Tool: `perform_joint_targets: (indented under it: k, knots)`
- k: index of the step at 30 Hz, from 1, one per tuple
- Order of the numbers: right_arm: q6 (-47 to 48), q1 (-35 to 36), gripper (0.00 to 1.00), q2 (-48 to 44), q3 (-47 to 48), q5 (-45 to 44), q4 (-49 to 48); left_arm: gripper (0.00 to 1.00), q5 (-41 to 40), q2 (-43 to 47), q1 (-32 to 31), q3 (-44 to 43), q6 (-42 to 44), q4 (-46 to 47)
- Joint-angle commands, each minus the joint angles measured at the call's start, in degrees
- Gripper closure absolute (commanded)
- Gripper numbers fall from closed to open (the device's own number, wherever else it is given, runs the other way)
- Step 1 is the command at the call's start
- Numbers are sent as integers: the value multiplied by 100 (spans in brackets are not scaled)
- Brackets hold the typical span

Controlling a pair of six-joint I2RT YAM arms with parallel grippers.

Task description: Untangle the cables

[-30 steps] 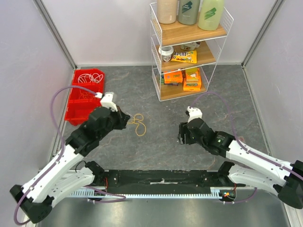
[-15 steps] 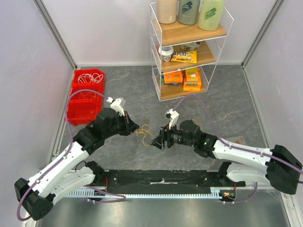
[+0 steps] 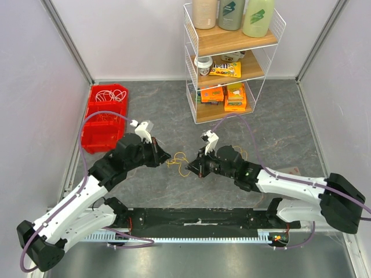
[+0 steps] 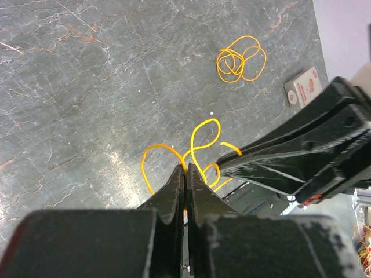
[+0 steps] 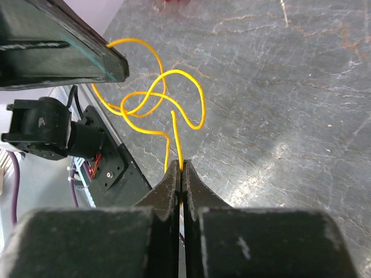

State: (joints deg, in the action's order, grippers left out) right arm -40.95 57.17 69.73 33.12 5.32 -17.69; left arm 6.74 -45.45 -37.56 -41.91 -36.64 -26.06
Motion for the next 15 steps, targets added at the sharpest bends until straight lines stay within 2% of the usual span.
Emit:
perform_joint_targets:
  k: [1,4,10,12,15]
  knots:
    - [-45,23,100,-609,-95,-488,379,96,100,-69,30,7,61,23]
    - [-281,23,100,-952,-367,-497,775,82,-15,-332,30,-10,61,-161]
    - [-598,23,100,-1576,-877,-962,1074,33,195,-859,30,34,87,-189]
    - [-651,14,100,-1734,-939,-1199,1232,27,318,-1018,29,60,131,-188]
    - [-704,14,100,-1902,-966,-1524,1408,29,529,-1132,30,279,175,65]
